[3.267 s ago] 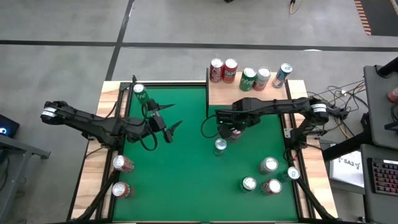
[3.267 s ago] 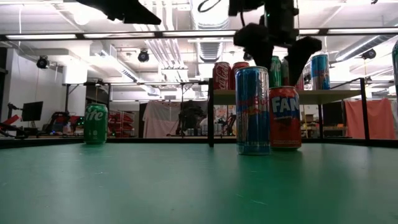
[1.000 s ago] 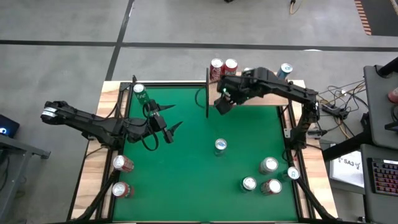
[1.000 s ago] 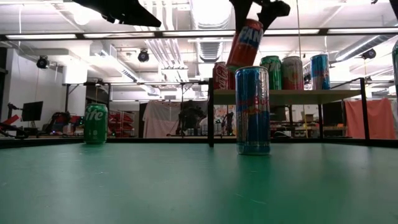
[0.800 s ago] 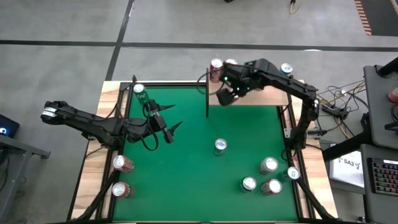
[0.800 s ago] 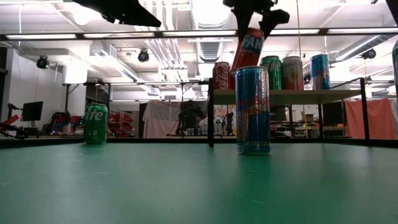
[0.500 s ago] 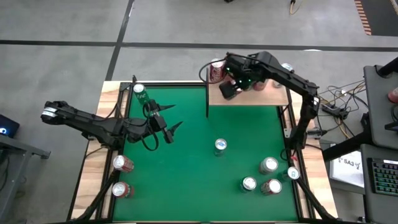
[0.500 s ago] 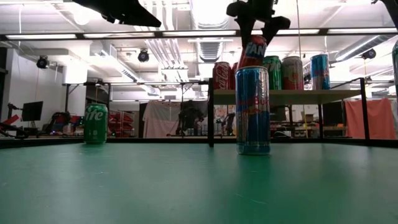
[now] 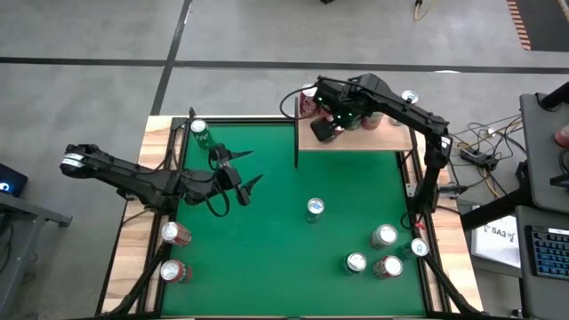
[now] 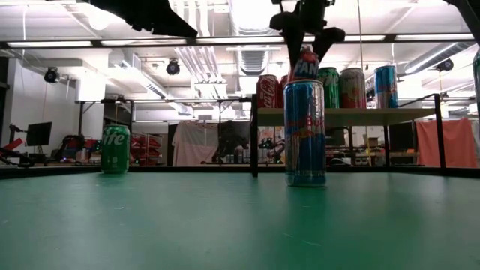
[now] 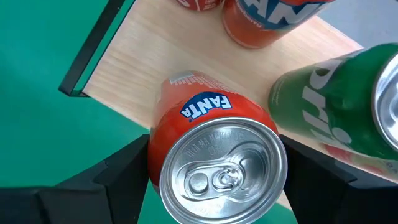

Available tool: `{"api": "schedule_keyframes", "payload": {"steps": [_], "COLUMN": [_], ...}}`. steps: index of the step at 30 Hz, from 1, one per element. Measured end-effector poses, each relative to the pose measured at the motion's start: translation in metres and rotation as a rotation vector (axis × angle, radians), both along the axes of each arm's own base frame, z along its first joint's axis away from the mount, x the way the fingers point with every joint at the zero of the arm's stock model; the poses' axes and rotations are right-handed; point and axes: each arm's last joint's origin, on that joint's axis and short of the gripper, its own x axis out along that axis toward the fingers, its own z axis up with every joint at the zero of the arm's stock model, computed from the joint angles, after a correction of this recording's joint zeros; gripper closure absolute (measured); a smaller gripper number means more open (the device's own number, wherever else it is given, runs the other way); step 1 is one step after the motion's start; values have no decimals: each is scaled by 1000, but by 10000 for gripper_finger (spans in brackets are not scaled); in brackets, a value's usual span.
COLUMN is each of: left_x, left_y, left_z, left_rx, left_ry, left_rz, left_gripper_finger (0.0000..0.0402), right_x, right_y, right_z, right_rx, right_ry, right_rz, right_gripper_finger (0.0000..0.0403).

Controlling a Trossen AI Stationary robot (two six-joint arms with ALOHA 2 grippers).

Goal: Place canned beverage on shelf
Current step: Put the right red soda can on the shelf aligned with the other red soda can

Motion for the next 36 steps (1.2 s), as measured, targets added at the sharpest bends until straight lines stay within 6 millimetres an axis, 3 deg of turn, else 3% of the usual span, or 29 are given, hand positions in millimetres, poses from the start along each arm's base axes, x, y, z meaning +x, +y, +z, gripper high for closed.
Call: {"api": "schedule_keyframes", "payload": {"steps": [13,24,36], "left_x": [0,0,0], "left_y": [0,0,0], "left_z": [0,0,0], "left_rx": [1,1,1], "left_ry": [2,2,2], "left_rz": [1,1,1], "left_gripper_finger": [64,64,64], "right_x": [7,8,9], "right_y": [-5,-6,-6], "right_z": [-9,-11,1], "right_rx": [-23,-27,-59], "right_ry": [41,47,-15], "right_rz": [-7,-10,-28], "right_gripper_finger": [110,48,45]}}
